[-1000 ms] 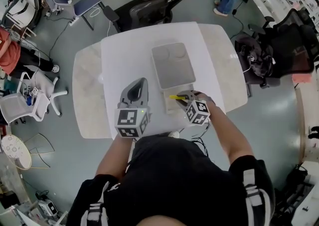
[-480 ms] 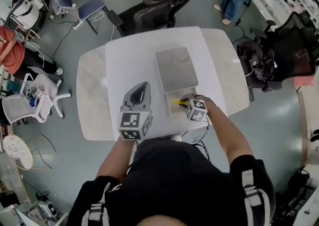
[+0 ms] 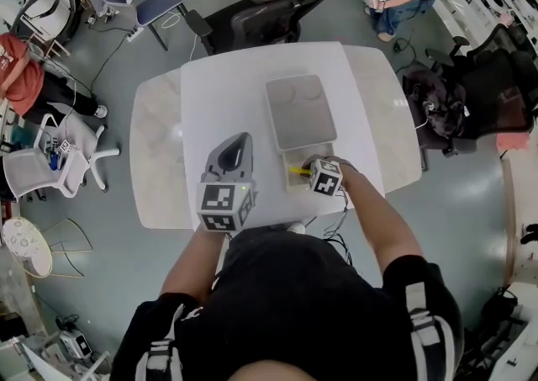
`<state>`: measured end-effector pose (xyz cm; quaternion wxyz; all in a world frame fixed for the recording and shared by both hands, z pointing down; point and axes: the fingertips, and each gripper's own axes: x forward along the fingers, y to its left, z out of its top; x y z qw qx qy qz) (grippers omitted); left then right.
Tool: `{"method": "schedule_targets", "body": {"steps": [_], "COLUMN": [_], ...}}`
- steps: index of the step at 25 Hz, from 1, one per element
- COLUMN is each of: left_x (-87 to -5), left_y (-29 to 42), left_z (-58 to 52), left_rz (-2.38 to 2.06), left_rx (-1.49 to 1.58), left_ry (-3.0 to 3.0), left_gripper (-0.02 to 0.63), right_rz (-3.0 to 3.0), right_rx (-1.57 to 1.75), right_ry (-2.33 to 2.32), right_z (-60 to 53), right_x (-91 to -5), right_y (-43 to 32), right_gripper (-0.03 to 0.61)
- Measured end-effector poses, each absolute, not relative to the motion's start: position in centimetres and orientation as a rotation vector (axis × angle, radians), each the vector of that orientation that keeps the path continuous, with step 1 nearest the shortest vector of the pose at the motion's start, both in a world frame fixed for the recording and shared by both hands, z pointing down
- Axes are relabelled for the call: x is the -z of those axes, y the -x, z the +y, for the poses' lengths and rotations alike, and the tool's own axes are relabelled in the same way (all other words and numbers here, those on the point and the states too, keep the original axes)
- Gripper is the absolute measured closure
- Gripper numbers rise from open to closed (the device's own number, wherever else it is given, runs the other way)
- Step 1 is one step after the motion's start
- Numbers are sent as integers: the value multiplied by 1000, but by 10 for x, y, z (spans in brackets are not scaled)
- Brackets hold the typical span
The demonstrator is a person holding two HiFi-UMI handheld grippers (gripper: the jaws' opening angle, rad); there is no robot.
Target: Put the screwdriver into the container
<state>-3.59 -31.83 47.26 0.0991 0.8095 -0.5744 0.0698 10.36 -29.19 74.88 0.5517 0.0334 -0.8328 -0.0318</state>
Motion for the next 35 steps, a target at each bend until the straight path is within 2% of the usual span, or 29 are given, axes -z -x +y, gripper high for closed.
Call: {"method": "schedule_targets", "body": {"steps": [12,15,21,28,31,35], "left_x": [-473,-473,-476,-474,-472,-468], "left_y": [41,42,40,23,14,0], "left_z": [-313,-313,-320,-332,-337,-346], "left_rz": [-1706,-1701,-1684,-1621,-1589,-1546], "left_rx": [-221,-227,-226,-215,-211,-205], "left_ry": [-2392,-2394,-2402,-2454,-2480,-2520], "left_gripper": [607,607,607,607,607,607], "right_rz": [-1932,-1955,-2024,-2144,-2253,-2409], "right_rx": [-78,-168,-204,-197,-214,-268], "right_ry": [-57,-71,-139,-328,-414,-624], "right_z": [-293,-289,-300,-319,-323,-334], "right_x": [-766,-767,-749,-692,-662,-609], "right_y": [-101,-98,-92,-95,-95,-104], "right_gripper": [511,455,446,539,565,566]}}
